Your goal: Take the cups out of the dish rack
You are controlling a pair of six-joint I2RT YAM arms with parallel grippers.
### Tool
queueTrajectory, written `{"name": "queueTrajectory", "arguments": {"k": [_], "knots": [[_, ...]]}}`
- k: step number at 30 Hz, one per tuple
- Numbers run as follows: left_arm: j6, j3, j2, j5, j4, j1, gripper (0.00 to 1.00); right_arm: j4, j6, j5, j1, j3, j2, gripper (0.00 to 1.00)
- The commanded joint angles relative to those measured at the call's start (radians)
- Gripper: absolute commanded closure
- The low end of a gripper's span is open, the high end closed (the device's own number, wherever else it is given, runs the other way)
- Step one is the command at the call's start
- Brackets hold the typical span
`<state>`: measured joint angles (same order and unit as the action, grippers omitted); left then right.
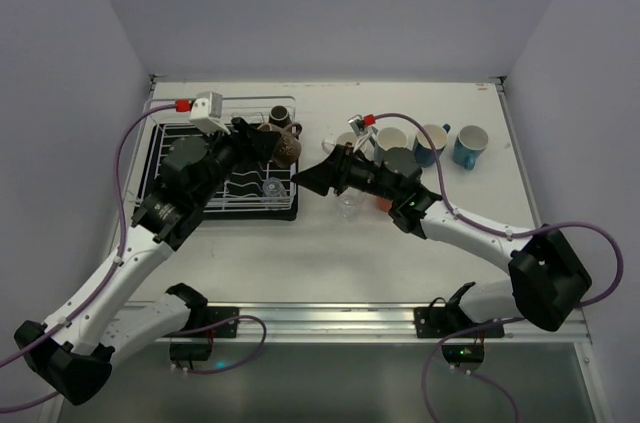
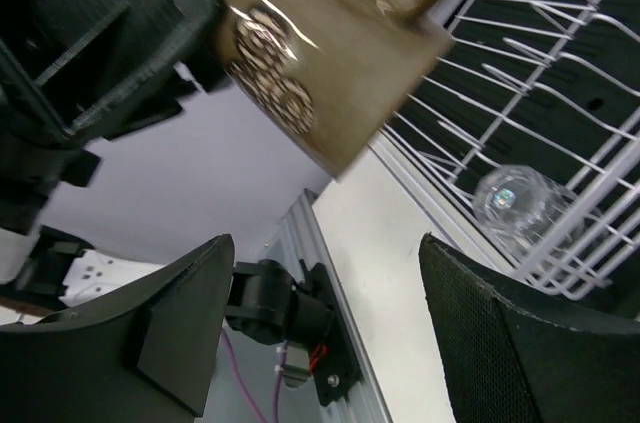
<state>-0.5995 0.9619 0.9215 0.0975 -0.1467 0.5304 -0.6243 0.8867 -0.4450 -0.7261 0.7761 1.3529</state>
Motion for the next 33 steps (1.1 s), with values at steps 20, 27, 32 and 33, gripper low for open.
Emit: {"name": "queueTrajectory", "arguments": {"k": [20,27,32,33], "knots": [[-0.379,-0.284,-0.085,-0.360,0.526,0.003,0.84,-0.400,0.038,0.094,-0.015,-0.011,-0.070,0.84],[-0.138,-0.177,-0.137,-0.322,0.224,0.003,0.07,-0.023,-0.070,0.100,-0.013,0.008,-0.191,1.00],[0.081,-0.043,-0.165,-0.211,-0.078,0.003,0.00,0.534,-0.297,0.094,-0.028,0.109,-0.251,1.00],[0.143,-0.031,-0.174,-0.144,-0.156,0.003,0.00,0.725,-0.328,0.116,-0.039,0.142,-0.258,1.00]]}}
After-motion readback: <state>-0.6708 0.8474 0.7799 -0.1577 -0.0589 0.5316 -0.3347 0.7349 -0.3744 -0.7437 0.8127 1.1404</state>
